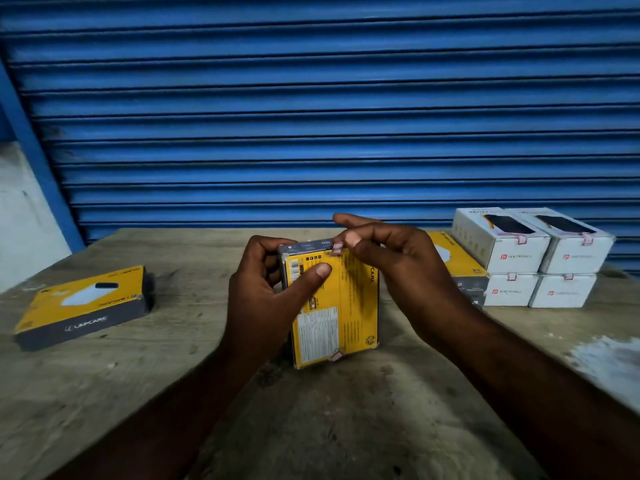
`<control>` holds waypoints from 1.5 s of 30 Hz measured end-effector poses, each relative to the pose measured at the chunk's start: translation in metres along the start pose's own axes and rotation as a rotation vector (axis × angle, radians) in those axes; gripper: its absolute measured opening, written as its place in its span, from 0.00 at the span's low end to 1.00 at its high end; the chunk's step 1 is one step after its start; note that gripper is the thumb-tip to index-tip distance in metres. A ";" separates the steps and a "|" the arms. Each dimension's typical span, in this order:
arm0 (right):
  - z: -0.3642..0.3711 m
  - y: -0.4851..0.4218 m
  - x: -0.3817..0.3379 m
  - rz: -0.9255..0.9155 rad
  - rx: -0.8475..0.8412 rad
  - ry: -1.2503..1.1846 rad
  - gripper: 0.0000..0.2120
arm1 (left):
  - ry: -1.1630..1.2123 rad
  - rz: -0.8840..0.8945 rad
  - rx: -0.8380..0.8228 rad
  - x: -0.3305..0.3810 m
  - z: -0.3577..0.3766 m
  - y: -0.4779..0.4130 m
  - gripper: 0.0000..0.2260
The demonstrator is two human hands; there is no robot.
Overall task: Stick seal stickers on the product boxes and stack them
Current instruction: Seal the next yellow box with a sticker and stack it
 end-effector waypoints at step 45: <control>-0.002 0.000 0.004 -0.164 0.010 0.115 0.07 | 0.037 0.015 -0.007 0.002 0.000 -0.001 0.18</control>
Point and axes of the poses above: each hand's wrist, its own y-axis away from the middle knuckle, its own z-axis out of the palm, x = y × z, the point moved 7 cm from there along -y, towards the middle knuckle, and after that the axes turned 3 degrees about y, right-handed, at the moved point
